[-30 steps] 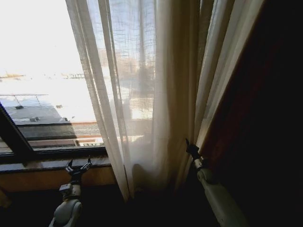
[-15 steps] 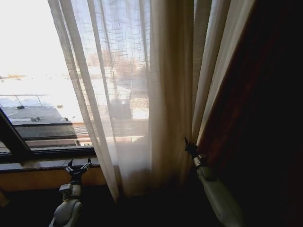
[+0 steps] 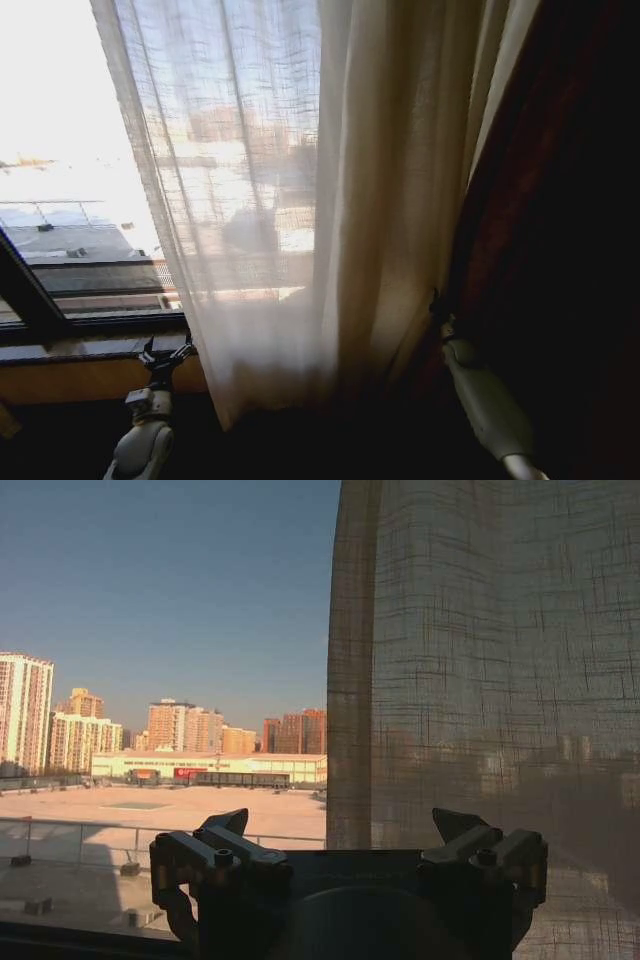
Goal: Open the curtains by pulling them apart, changing their state from closed to fully open.
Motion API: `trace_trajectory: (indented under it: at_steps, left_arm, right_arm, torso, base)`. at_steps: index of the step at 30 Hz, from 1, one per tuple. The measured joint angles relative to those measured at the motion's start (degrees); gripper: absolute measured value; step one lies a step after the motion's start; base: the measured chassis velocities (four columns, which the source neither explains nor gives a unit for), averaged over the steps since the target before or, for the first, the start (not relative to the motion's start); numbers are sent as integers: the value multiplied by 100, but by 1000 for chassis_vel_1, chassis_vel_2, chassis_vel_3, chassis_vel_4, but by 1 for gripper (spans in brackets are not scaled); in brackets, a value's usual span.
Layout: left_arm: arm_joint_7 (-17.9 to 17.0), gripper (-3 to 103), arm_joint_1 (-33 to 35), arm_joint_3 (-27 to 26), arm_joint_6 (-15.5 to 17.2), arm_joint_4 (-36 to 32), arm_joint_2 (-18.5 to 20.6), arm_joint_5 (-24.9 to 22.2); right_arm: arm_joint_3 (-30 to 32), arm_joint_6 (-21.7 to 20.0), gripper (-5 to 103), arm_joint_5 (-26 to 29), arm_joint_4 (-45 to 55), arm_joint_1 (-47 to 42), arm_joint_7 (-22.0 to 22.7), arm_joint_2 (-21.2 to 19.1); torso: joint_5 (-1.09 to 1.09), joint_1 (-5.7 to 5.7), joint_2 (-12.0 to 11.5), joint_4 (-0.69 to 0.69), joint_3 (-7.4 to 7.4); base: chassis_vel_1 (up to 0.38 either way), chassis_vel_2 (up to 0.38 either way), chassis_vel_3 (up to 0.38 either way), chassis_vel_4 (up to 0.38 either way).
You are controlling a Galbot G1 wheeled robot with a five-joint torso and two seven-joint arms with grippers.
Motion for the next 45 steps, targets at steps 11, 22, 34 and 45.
trace_trajectory:
  at_steps: [11, 22, 34, 45]
  left_arm:
    - [0, 100, 0, 0, 0, 0, 0, 0]
    - [-1, 100, 0, 0, 0, 0, 0, 0]
    - [-1, 100, 0, 0, 0, 0, 0, 0]
    - [-1, 100, 0, 0, 0, 0, 0, 0]
  right_arm:
    - [-94, 150, -3, 194, 538, -402, -349, 29]
    - [-375, -294, 35, 769, 2111, -1492, -545, 56]
    - [-111, -364, 85, 729, 3188, -2547, -347, 83]
    - [13, -282, 100, 590, 3355, -2768, -519, 133]
  torso:
    - [-2, 0, 0, 3, 0]
    - [-1, 0, 0, 2, 0]
    - [-2, 0, 0, 1, -1]
    - [-1, 0, 0, 2, 0]
  base:
    - [0, 0, 0, 0]
    - [0, 0, 0, 0]
    - [0, 0, 0, 0]
    - [0, 0, 0, 0]
